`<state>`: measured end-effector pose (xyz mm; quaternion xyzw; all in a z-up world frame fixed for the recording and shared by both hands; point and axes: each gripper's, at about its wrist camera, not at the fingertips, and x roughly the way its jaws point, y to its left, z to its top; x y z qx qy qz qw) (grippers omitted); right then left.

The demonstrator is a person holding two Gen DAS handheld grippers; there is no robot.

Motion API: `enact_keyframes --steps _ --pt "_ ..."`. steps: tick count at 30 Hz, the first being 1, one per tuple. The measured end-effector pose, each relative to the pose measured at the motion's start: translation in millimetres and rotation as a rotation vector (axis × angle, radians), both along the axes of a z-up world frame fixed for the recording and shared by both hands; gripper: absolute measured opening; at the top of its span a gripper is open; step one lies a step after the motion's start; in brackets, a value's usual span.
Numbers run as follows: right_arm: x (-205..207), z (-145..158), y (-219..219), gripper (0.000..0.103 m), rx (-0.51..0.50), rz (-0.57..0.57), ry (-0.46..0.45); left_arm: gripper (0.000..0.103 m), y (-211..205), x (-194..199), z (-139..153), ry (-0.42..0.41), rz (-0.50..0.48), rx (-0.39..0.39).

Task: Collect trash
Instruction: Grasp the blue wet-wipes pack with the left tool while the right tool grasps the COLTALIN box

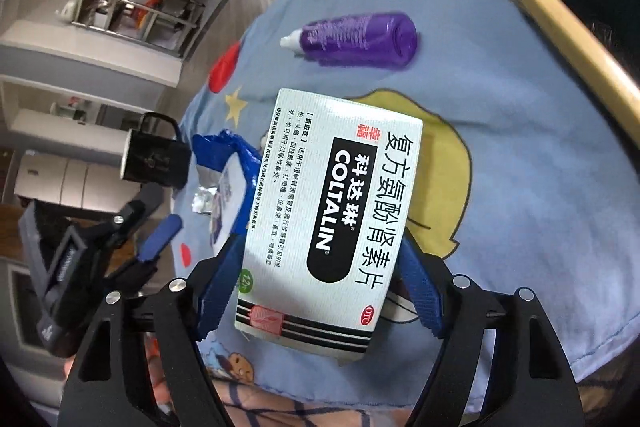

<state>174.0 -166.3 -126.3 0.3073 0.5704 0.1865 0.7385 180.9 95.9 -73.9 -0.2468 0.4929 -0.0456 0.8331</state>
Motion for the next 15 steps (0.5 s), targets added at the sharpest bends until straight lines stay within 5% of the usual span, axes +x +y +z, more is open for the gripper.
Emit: enact_keyframes --steps 12,15 --pt "-13.1 55.0 -55.1 0.076 -0.103 0.035 -0.163 0.071 -19.5 1.9 -20.4 0.09 -0.009 -0.027" --pt "-18.4 60.0 -61.4 0.076 -0.126 0.04 -0.191 0.069 -20.1 2.0 -32.2 0.12 0.019 -0.092"
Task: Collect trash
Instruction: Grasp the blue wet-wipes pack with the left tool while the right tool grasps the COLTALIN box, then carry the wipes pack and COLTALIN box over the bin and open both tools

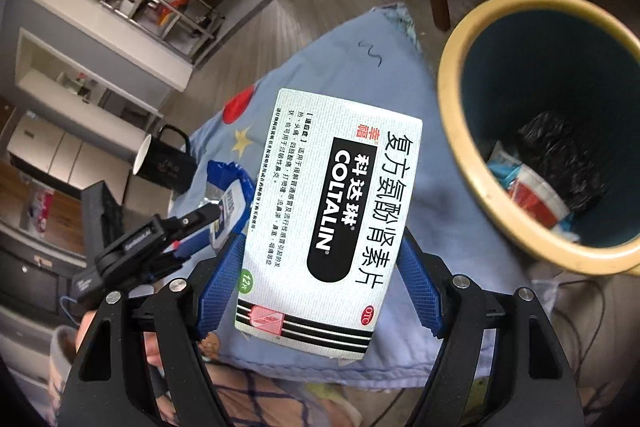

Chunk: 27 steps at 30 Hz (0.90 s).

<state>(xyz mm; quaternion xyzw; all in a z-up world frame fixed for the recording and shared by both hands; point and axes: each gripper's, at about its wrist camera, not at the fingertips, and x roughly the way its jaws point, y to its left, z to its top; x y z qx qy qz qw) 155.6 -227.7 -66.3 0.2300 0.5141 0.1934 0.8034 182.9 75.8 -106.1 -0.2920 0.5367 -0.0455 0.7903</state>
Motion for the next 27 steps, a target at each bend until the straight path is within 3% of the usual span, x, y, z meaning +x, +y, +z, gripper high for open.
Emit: enact_keyframes --steps 2,4,7,12,16,20,27 --pt "-2.2 -0.9 -2.5 0.076 0.004 -0.001 -0.004 0.055 1.9 0.0 -6.4 0.016 0.021 -0.036" --pt "-4.5 -1.6 -2.7 0.076 0.008 -0.001 -0.004 0.033 2.7 -1.1 -12.0 0.029 0.034 -0.067" --pt "-5.9 -1.6 -3.3 0.076 0.005 -0.001 -0.008 0.017 6.8 -2.9 -12.1 0.01 0.05 -0.099" --pt "-7.5 2.5 -5.5 0.076 0.015 -0.005 -0.02 0.007 18.9 -7.4 -11.7 -0.024 0.09 -0.208" --pt "-10.7 6.5 -9.5 0.076 0.014 -0.007 -0.037 0.006 23.3 -8.2 14.1 -0.116 0.087 -0.231" --pt "-13.1 12.3 -15.8 0.076 0.002 -0.01 -0.046 0.006 28.0 -9.7 53.7 -0.224 0.083 -0.167" --pt "-20.2 26.5 -26.1 0.076 -0.05 -0.022 -0.079 0.006 40.4 -8.2 90.2 -0.314 0.119 -0.041"
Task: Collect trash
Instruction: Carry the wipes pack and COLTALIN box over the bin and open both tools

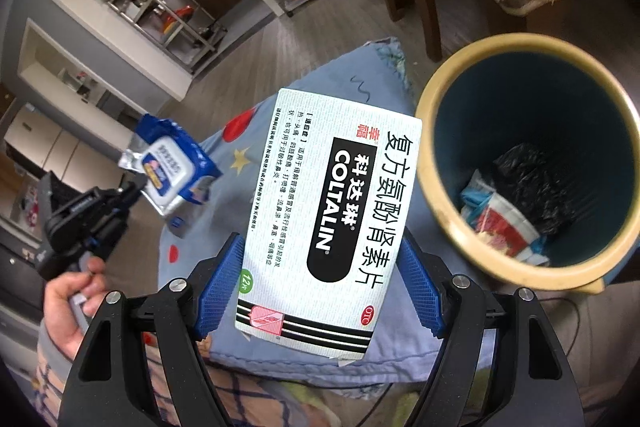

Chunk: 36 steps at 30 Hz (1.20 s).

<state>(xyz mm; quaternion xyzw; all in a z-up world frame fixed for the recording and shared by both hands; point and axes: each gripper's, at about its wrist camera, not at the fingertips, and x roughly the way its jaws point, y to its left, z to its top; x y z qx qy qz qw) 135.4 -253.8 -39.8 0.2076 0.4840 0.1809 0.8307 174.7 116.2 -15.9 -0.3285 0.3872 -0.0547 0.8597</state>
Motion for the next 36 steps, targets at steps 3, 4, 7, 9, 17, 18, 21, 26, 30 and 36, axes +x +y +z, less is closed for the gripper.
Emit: enact_keyframes --steps 3,4,7,9,17,18,21,26,30,36 --pt "-2.7 5.4 -6.5 0.076 -0.014 -0.007 -0.014 0.006 5.0 -0.9 10.1 -0.023 0.014 0.023" --pt "-3.4 6.5 -8.4 0.076 -0.015 -0.01 -0.017 0.006 5.7 -1.0 11.9 -0.027 0.016 0.027" --pt "-1.3 10.2 -18.7 0.076 -0.02 -0.021 -0.026 0.006 2.8 -1.5 18.3 -0.039 0.009 0.05" --pt "-0.3 12.3 -25.1 0.076 -0.021 -0.03 -0.029 0.006 -3.5 -0.6 17.6 -0.039 -0.01 0.052" --pt "-1.5 22.7 -52.2 0.076 -0.028 -0.093 -0.057 0.006 -62.1 6.4 17.2 -0.04 -0.149 0.09" --pt "-1.3 23.5 -55.6 0.076 -0.026 -0.102 -0.059 0.006 -70.4 7.3 17.9 -0.042 -0.169 0.095" --pt "-1.5 23.4 -68.6 0.076 -0.019 -0.136 -0.061 0.006 -103.7 10.4 18.3 -0.045 -0.237 0.112" --pt "-1.1 23.9 -94.7 0.076 -0.005 -0.194 -0.063 0.006 -156.9 16.5 13.2 -0.04 -0.336 0.126" --pt "0.1 23.7 -111.0 0.076 -0.008 -0.225 -0.062 0.006 -190.1 21.0 9.7 -0.038 -0.391 0.131" --pt "1.5 17.0 -125.6 0.076 -0.007 -0.274 -0.05 0.006 -230.6 30.7 4.3 -0.032 -0.451 0.135"
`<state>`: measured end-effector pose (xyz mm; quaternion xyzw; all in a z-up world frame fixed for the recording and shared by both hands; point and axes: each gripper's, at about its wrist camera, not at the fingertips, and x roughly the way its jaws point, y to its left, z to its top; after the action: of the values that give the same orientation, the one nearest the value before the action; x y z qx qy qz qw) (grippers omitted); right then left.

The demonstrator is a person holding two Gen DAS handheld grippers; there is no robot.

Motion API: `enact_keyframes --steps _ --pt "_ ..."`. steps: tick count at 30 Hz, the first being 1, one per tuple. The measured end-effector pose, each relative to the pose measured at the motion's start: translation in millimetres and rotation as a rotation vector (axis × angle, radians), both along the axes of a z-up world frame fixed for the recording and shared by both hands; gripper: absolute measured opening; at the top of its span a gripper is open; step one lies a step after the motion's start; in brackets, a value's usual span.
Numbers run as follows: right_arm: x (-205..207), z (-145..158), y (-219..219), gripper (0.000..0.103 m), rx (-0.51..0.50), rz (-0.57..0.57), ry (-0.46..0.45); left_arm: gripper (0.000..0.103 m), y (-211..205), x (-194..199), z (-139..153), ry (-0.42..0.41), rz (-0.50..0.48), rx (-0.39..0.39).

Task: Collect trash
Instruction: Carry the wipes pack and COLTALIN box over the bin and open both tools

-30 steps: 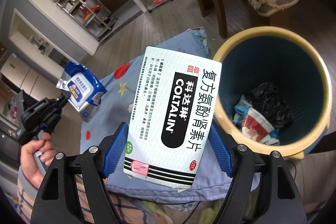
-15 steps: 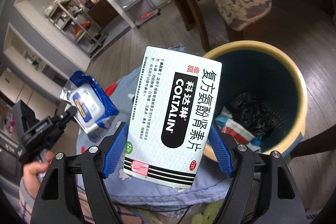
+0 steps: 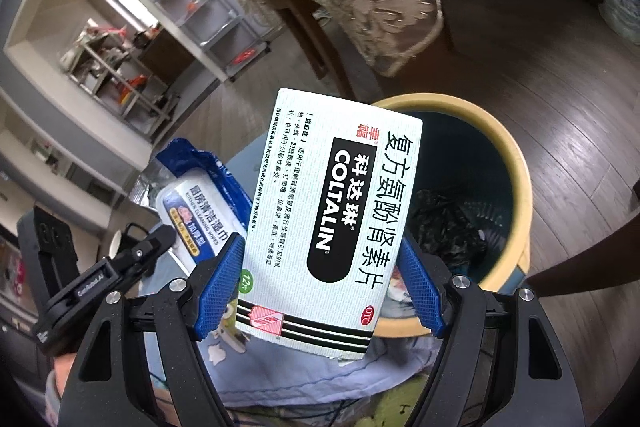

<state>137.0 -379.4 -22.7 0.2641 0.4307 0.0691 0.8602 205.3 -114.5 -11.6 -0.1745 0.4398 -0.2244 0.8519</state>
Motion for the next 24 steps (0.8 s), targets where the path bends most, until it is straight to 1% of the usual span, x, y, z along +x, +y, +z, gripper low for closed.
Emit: enact_keyframes --steps 8,17,18,19,21,24 --pt "6.4 -22.7 -18.2 0.076 -0.001 -0.059 0.059 0.006 -42.6 15.4 -26.1 0.054 -0.051 0.014" --pt "10.3 -33.0 -26.4 0.077 0.011 -0.085 0.085 0.008 -68.3 26.4 -49.7 0.129 -0.085 -0.001" --pt "9.9 -33.6 -27.5 0.077 0.012 -0.086 0.085 0.01 -69.0 26.6 -50.4 0.131 -0.084 0.005" --pt "9.3 -33.8 -28.8 0.077 0.013 -0.09 0.085 0.018 -68.9 26.7 -50.7 0.131 -0.085 0.005" --pt "8.7 -34.3 -30.2 0.077 0.016 -0.093 0.087 0.029 -68.0 27.3 -49.7 0.126 -0.082 0.008" --pt "9.4 -35.2 -29.6 0.077 0.014 -0.091 0.088 0.039 -65.2 25.7 -46.1 0.106 -0.081 0.036"
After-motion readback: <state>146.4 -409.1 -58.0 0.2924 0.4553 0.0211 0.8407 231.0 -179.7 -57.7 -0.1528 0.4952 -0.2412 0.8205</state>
